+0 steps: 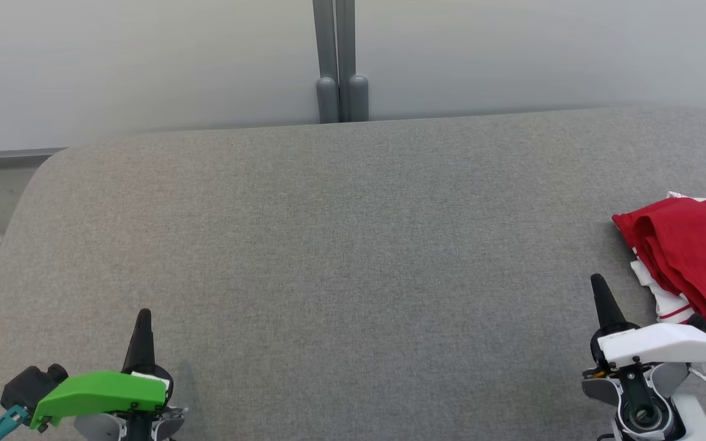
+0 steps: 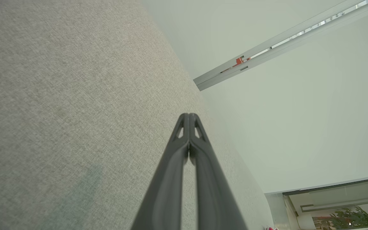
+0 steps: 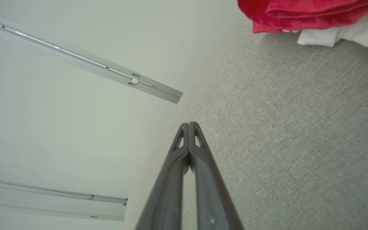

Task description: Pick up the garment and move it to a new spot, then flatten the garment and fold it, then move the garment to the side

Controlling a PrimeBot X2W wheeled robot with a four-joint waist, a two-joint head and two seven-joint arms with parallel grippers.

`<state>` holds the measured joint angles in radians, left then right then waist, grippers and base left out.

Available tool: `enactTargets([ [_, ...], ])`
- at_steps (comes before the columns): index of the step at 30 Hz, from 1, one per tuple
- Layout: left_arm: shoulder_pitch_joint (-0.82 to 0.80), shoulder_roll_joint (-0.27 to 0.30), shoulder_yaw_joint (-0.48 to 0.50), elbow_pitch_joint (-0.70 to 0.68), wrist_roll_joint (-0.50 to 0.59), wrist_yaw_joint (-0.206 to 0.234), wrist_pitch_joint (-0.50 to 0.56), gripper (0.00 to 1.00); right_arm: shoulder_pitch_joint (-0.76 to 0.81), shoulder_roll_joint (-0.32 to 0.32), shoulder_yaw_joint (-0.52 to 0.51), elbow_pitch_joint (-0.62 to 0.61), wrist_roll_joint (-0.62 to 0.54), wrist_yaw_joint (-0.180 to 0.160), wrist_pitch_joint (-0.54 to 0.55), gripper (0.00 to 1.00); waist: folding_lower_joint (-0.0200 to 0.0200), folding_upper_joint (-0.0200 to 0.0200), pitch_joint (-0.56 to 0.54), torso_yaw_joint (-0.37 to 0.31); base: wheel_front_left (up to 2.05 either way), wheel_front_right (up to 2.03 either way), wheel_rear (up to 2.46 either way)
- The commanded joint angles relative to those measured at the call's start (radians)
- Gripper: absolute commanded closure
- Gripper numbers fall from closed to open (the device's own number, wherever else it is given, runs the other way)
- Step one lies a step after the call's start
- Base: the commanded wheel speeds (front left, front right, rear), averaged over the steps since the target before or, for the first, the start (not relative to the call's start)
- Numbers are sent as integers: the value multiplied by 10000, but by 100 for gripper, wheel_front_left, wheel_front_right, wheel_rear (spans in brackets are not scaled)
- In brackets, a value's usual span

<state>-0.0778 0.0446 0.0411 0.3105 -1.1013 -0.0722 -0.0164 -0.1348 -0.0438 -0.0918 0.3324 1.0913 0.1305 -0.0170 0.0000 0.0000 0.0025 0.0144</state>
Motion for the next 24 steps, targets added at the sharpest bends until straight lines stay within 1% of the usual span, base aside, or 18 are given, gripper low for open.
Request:
enactTargets([
  [1, -254, 60, 86, -143, -303, -90, 81, 100, -3, -65, -42, -172, 304, 4, 89, 100, 0, 0, 0, -4, 0, 0, 0],
  [4, -270, 62, 140, -187, -730, -135, 189, 100, 25, -68, -58, -235, 715, 4, 191, 100, 0, 0, 1, -13, 0, 0, 0],
  [24, -323, 74, 413, -408, -2645, -358, 683, 100, 158, -78, -137, -534, 2683, 5, 698, 100, 0, 0, 3, -63, 0, 0, 0],
])
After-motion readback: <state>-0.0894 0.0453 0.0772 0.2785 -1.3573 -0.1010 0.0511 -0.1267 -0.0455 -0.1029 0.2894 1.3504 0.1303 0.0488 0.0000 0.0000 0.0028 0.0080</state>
